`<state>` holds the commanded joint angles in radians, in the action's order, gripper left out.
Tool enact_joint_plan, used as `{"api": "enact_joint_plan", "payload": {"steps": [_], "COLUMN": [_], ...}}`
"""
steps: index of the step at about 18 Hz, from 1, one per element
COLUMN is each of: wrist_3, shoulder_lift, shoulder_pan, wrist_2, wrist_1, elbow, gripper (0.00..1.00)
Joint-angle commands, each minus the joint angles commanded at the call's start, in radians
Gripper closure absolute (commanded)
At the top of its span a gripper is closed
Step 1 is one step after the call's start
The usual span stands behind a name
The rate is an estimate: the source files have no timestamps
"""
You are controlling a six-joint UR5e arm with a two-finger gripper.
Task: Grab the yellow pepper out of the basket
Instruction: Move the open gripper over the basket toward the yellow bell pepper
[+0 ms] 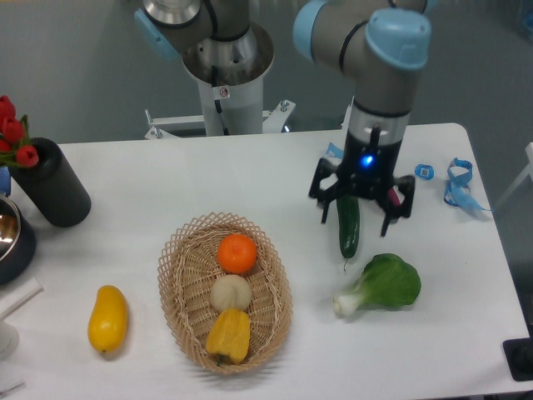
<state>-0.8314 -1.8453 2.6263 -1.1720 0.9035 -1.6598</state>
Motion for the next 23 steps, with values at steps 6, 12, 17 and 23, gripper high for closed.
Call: {"api": "enact_joint_plan", "payload": {"steps": [6,12,17,23], "wrist_3": [0.064,0.072,0.064,0.071], "shoulder_lift": [-0.098,-0.172,-0.219,-0.249], "shoulder_pan": [-0.087,-0.153,-0.178,-0.212], "wrist_2": [0.057,0.058,0.052,0.014], "wrist_1": [-0.029,-0.029,-0.073,-0.094], "elbow": [0.014,0.054,0.052,0.038], "gripper": [0.0,0.0,0.0,0.0]}}
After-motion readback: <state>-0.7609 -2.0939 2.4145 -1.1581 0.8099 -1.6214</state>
